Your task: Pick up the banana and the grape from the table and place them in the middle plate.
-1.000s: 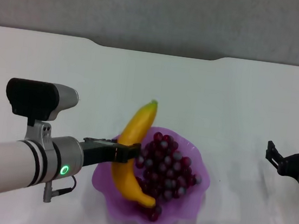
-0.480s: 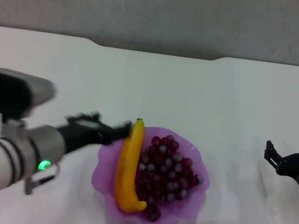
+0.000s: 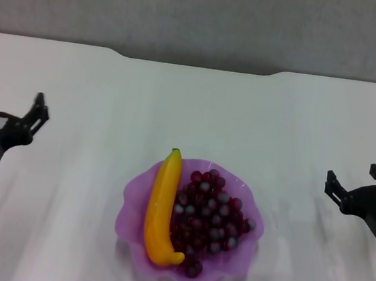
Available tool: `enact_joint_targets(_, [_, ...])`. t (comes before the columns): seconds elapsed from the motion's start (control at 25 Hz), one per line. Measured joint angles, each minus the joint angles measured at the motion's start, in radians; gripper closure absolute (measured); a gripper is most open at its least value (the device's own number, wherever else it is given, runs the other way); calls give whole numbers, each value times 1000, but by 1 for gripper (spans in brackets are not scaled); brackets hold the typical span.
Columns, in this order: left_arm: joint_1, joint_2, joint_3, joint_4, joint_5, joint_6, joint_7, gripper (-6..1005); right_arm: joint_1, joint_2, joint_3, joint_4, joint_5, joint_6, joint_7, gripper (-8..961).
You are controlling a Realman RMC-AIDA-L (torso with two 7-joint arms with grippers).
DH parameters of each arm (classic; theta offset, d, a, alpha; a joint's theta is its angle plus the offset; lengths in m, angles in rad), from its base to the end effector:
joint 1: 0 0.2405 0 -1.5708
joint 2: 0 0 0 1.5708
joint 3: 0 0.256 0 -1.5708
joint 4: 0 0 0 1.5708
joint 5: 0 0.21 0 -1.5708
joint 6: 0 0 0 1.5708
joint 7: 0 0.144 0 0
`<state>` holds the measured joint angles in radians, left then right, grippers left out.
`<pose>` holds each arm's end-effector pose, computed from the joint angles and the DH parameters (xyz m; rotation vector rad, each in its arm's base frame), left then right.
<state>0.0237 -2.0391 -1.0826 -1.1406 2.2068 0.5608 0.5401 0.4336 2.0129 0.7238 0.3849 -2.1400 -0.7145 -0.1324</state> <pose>-0.2791 0.3056 -0.0045 -1.5318 -0.6569 -0.5221 0.3371 0.3434 -0.0527 -1.8102 0.6302 0.3300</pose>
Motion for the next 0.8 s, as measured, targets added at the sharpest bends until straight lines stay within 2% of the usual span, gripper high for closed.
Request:
enact_joint_targets(0.04, [-25,-1,31,85,26,102,-44,103,0,0,0,0,0,1,-2,75])
enact_joint_targets(0.16, [-80,-1,80,256,69,283,-161,104,0,1,0,0,0,2,-3,75])
enact_joint_targets(0.36, [-163,1,85,478,97,445,-381,103,6,2,-3,4,-1,0,-4,75])
enact_joint_targets(0.56, [-221,5,76,664,157,502,-608,106,6,4,-12,9,-2,-8,-4,75])
enact_joint_targets(0.64, [-228,0,75,717,165,526,-631,108,6,4,-12,6,-1,-18,-4,75])
enact_joint_targets(0.8, [-218,-6,86,747,164,538,-629,108,-2,5,-19,2,-1,-68,-4,75])
